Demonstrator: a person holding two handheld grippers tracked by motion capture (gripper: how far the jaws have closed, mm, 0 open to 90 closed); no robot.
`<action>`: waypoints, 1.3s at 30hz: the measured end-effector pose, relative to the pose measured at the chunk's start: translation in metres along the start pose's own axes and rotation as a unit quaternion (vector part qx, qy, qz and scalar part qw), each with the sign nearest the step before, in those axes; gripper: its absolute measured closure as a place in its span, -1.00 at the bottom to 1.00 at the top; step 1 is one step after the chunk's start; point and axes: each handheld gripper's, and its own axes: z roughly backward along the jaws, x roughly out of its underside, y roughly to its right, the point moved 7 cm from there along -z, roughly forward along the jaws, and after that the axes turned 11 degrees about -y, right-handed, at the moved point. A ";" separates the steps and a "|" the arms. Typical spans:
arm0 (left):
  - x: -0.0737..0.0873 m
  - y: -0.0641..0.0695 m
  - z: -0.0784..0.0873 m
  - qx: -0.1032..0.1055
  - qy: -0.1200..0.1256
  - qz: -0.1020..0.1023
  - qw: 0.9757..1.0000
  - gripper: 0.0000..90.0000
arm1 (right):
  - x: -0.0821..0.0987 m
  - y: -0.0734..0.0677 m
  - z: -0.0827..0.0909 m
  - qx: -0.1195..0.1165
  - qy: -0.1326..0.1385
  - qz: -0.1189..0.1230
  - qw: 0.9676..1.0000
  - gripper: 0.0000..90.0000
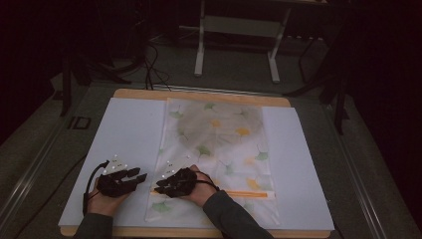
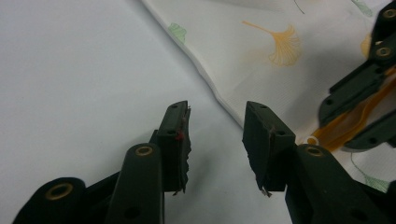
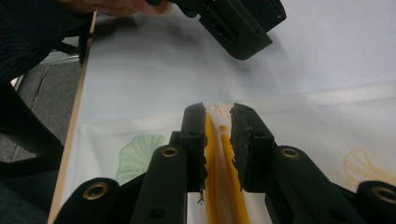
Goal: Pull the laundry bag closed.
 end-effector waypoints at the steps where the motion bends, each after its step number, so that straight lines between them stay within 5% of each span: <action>1: 0.000 0.000 0.000 0.000 0.000 0.000 1.000 0.35 | -0.001 0.001 -0.002 0.000 -0.001 -0.003 1.000 0.67; 26: 0.003 0.001 0.000 0.009 -0.006 0.003 1.000 0.35 | -0.003 0.000 -0.015 -0.017 -0.010 -0.012 1.000 0.86; 39: 0.009 0.020 0.008 0.053 -0.020 0.007 0.998 0.34 | -0.006 -0.002 -0.005 -0.008 -0.002 -0.003 1.000 0.86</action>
